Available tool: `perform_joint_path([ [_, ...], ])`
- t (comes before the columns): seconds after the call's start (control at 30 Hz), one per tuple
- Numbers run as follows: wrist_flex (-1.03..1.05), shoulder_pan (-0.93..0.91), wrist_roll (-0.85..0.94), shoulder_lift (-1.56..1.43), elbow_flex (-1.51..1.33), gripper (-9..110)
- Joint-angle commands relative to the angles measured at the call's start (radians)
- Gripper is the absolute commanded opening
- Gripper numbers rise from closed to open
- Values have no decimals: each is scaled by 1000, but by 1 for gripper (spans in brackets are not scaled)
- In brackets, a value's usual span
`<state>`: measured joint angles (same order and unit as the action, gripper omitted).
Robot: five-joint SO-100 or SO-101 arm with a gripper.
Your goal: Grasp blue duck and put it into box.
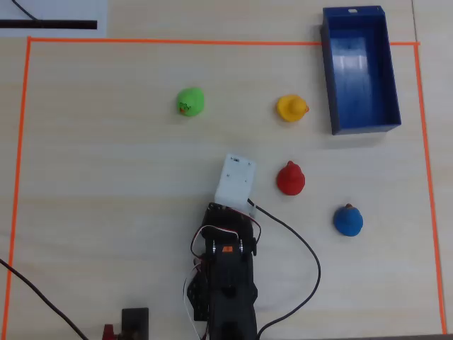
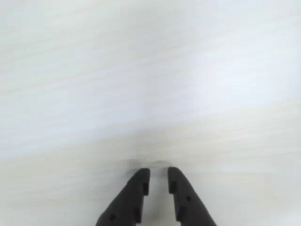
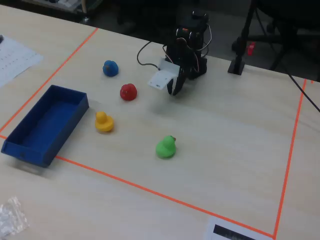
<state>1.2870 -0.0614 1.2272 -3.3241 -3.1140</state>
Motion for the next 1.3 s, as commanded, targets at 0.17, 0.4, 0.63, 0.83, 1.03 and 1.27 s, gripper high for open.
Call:
perform_joint_path([
  [0.17, 17, 21, -38, 12, 3, 0],
  [0.4, 3, 5, -35, 14, 3, 5],
  [0.63, -334, -394, 77, 419, 337, 27],
  [0.83, -551, -790, 101, 830, 779, 31],
  [1.03, -808, -1086, 227, 1015, 853, 36],
  [1.27, -1054, -1278, 275, 1154, 815, 39],
])
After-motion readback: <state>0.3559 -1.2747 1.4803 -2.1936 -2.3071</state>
